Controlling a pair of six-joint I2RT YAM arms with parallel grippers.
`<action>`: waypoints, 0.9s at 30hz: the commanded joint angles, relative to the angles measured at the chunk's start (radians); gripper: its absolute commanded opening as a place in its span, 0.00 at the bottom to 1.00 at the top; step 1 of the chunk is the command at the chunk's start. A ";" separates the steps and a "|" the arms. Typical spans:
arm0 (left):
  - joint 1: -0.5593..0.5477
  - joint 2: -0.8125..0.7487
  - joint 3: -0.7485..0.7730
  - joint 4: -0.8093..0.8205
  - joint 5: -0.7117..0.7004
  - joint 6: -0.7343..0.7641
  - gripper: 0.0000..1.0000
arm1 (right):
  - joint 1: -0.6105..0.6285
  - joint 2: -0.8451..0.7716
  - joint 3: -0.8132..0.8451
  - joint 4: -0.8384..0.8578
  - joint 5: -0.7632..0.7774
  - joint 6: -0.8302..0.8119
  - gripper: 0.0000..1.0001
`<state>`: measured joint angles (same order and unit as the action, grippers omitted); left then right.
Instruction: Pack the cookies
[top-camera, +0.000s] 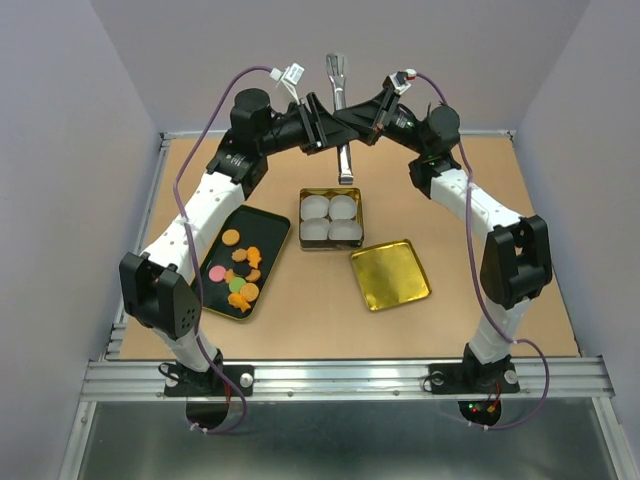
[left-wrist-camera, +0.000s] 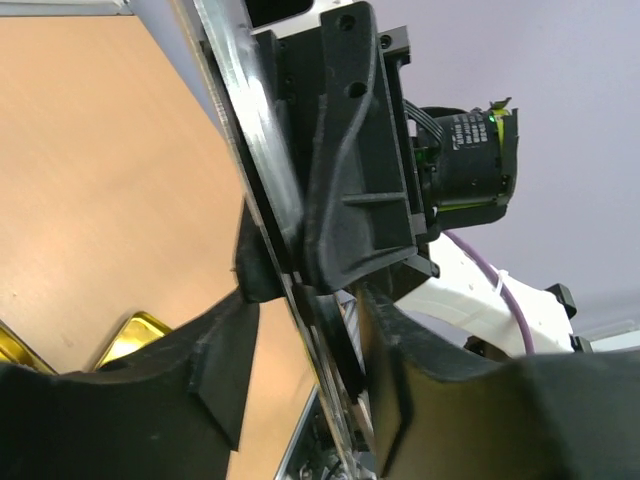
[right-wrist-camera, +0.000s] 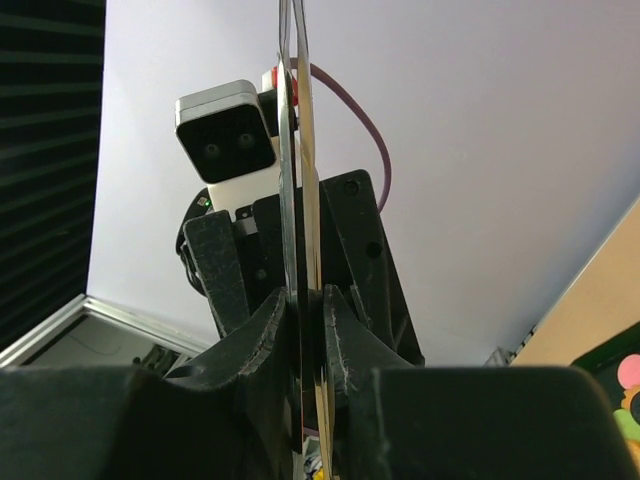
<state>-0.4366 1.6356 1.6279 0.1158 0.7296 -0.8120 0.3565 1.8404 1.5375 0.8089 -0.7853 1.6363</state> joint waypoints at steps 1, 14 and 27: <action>0.006 -0.014 0.021 0.044 0.014 0.027 0.57 | 0.013 -0.076 -0.019 0.065 0.011 0.007 0.13; 0.001 0.020 0.055 0.067 0.036 0.004 0.43 | 0.024 -0.076 -0.042 0.064 0.031 -0.012 0.09; -0.007 0.021 0.038 0.064 0.077 0.011 0.24 | 0.024 -0.072 -0.042 0.064 0.012 -0.029 0.66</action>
<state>-0.4358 1.6665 1.6405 0.1322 0.7734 -0.8253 0.3603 1.8217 1.5078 0.8120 -0.7418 1.5936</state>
